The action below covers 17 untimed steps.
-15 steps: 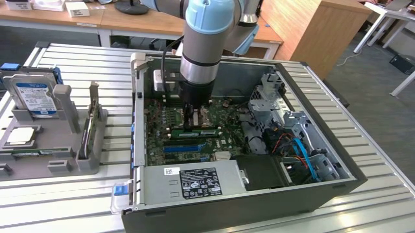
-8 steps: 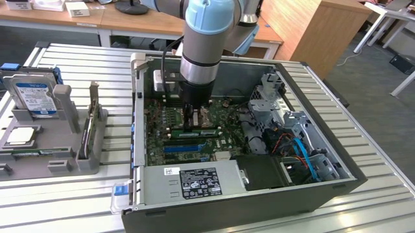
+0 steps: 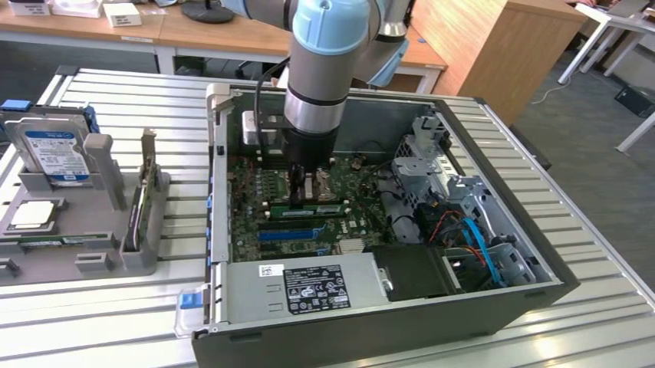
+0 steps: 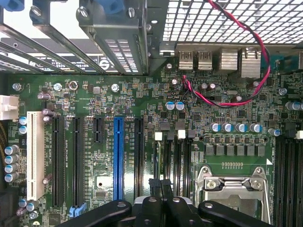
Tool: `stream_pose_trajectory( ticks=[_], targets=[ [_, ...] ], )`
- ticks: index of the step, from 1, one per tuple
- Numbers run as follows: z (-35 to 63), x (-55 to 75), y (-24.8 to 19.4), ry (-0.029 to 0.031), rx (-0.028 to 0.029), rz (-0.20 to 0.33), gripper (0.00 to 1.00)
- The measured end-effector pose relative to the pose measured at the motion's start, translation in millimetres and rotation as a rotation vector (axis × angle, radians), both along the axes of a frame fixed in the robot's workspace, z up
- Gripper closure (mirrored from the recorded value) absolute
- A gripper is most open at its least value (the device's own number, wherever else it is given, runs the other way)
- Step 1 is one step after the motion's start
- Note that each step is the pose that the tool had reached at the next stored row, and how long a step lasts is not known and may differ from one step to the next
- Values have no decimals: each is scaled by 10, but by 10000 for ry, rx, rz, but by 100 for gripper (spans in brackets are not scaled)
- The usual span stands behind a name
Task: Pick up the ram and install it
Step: 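Press down the ram until it locks into place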
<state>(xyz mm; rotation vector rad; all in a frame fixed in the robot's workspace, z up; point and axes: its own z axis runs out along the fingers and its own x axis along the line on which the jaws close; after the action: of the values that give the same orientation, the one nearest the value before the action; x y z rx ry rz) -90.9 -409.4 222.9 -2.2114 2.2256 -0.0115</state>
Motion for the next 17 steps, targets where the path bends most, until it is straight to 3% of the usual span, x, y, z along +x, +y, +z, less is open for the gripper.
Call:
stream_pose_trajectory(
  ticks=[17],
  targets=[
    [-12, 0, 0, 1, 0, 0, 89]
  ],
)
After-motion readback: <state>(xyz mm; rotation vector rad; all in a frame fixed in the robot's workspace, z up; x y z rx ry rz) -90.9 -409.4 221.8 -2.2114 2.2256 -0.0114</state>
